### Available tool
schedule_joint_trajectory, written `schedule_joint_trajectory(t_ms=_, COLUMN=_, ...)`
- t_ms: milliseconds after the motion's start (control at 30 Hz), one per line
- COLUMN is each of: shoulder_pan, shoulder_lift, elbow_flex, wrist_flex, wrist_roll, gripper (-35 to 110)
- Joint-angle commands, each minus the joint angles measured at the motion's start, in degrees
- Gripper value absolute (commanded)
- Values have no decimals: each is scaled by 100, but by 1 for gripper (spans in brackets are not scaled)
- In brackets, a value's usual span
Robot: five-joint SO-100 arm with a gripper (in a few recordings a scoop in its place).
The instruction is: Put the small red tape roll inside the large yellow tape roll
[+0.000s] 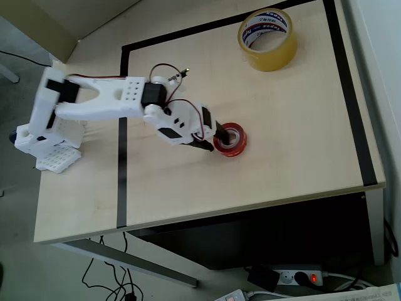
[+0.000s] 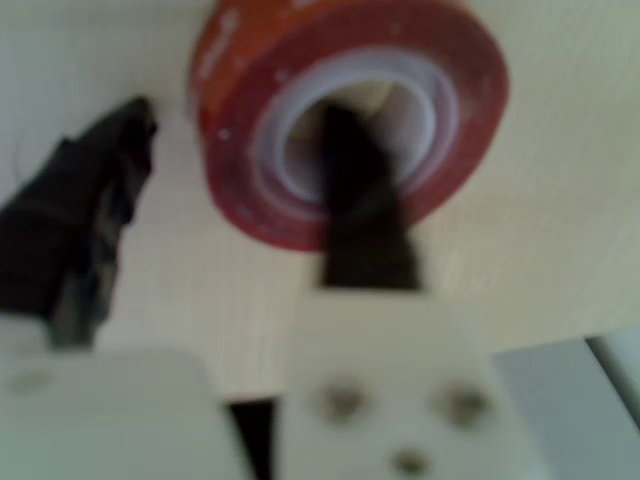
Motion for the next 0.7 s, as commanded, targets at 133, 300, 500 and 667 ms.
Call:
schedule_joint_trajectory(t_ms=133, shoulder_pan=-413, shoulder_lift=-1828, elbow_flex=-5906, wrist_flex=2865, wrist_roll=62, gripper=0)
schedule_joint_trajectory(t_ms=300, shoulder_pan=-1107, shoulder_lift=-220, elbow_flex=-6047, wrist_flex=2487, wrist_roll=255, gripper=0)
schedule_joint_trajectory(t_ms=500, shoulder_pan=-1872, shoulder_lift=79, elbow_flex=-6047, wrist_flex=1046, wrist_roll=272, gripper=0)
schedule_joint_trajectory(t_ms=667, shoulder_pan=-2276, shoulder_lift=-519, elbow_flex=-6038, wrist_flex=211, wrist_roll=272, gripper=0)
